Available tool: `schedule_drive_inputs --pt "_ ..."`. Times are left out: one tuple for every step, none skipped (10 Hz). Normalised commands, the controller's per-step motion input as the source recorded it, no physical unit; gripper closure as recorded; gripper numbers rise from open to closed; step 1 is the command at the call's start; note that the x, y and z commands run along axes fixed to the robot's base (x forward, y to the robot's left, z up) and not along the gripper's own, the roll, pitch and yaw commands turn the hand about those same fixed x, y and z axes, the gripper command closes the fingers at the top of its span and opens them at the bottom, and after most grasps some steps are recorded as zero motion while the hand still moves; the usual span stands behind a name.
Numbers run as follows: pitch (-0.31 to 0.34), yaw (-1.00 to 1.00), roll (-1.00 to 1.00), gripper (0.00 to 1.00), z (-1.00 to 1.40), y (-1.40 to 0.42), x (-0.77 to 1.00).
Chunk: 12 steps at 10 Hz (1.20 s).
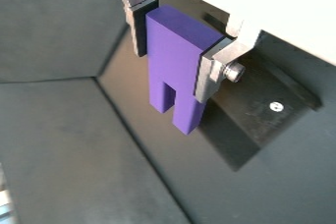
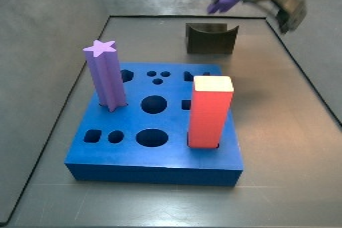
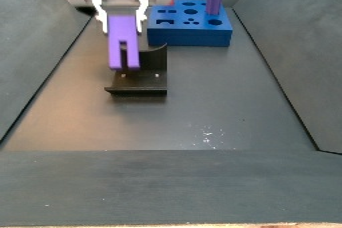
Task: Pick up the double-square object. Move up. Place the double-square object on the fixture. Regrasp the double-square object. Move to above the board. Insert the double-square object.
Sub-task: Move to above the board.
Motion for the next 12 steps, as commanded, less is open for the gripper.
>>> schedule_drive_inputs --pt "-0.147 -0.05 0.01 1.00 1.00 0.06 0.24" --pt "-0.090 -0.11 0.01 1.00 1.00 0.05 0.23" --pt "-0.045 -0.13 0.01 1.00 1.00 0.05 0.23" --pt "0.017 -0.13 0.01 1.00 1.00 0.05 0.21" --pt "0.047 -0.12 0.01 1.00 1.00 0.05 0.21" --pt "0.106 -0.09 0.01 1.00 1.00 0.04 0.20" --pt "0.147 -0.07 0.00 1.00 1.00 0.03 0.19" --pt "0.199 -0.02 0.00 1.00 0.97 0.02 0.17" --pt "0.225 0.01 -0.01 1.00 0.78 0.01 0.13" --pt "0.240 0.06 -0.02 1.00 0.54 -0.01 0.09" --pt "0.234 0.10 -0.03 1.00 0.37 -0.01 0.07" --pt "0.204 0.14 -0.05 1.00 0.15 -0.01 0.04"
